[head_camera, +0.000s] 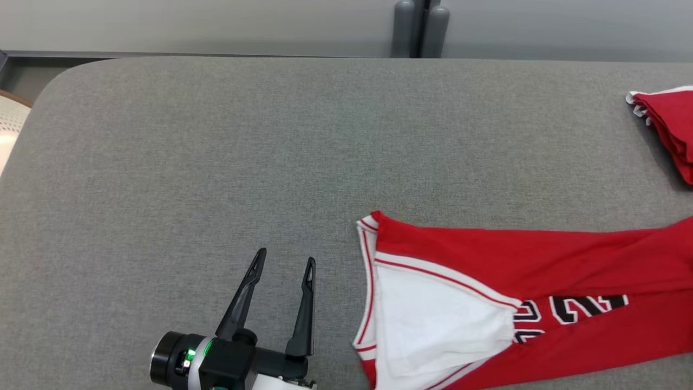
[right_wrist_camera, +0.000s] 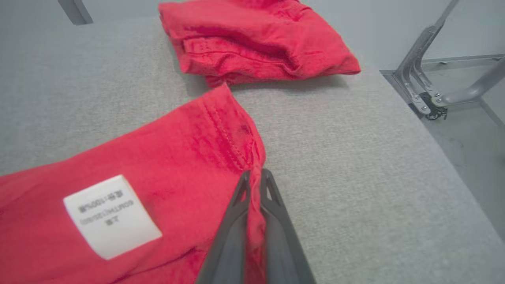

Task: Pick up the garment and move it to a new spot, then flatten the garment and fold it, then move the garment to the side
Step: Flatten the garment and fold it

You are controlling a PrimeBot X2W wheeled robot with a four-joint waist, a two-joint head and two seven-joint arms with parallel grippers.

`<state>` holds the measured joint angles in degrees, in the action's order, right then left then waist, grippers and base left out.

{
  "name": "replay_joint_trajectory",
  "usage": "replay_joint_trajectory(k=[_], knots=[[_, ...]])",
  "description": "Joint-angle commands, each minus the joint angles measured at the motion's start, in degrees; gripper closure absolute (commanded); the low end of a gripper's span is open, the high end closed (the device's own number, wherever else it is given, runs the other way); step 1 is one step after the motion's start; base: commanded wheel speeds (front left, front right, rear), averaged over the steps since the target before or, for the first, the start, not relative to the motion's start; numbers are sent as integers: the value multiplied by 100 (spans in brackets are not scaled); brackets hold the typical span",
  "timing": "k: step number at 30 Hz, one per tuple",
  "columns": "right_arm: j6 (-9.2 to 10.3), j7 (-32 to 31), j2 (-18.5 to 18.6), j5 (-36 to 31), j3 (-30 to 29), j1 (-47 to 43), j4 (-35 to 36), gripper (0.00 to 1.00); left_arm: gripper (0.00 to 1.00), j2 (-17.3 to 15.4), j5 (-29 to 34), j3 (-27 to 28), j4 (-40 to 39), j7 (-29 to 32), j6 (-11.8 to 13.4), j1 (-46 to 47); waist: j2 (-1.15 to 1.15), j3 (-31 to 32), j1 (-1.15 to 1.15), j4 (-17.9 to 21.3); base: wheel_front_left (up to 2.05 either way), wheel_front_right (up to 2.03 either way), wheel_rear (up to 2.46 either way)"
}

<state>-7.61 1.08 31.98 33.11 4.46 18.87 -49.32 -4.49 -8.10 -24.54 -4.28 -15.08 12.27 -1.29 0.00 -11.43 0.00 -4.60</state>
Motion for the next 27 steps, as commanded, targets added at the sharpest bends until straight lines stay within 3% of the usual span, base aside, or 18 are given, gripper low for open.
replay_joint_trajectory(k=[1, 7, 13, 17, 22, 27], knots=[[21, 94, 207, -141, -52, 166, -97, 100, 0, 1, 77, 47, 15, -8, -57, 62, 0, -86, 0, 102, 0, 0, 0], [21, 135, 459, -622, -48, 446, -70, 100, 0, 37, 156, 101, 103, -8, -113, 138, 0, -76, 0, 235, 0, 0, 0], [20, -40, 225, -1014, -145, 237, 593, 100, 0, 58, 161, 148, 164, -9, -151, 24, 0, 68, 0, 325, 0, 0, 0], [20, -384, -171, -1412, -399, -132, 1740, 100, 0, 67, 171, 189, 173, -9, -156, -41, 0, 155, 0, 375, 0, 0, 0], [20, -1130, -960, -1934, -789, -923, 3853, 100, 0, 85, 183, 204, 167, -9, -179, -45, 0, 207, 0, 361, 0, 0, 0], [19, -1897, -1771, -2399, -685, -1621, 5761, 100, 0, 102, 182, 204, 187, -9, -238, -13, 0, 232, 0, 256, 0, 0, 0]])
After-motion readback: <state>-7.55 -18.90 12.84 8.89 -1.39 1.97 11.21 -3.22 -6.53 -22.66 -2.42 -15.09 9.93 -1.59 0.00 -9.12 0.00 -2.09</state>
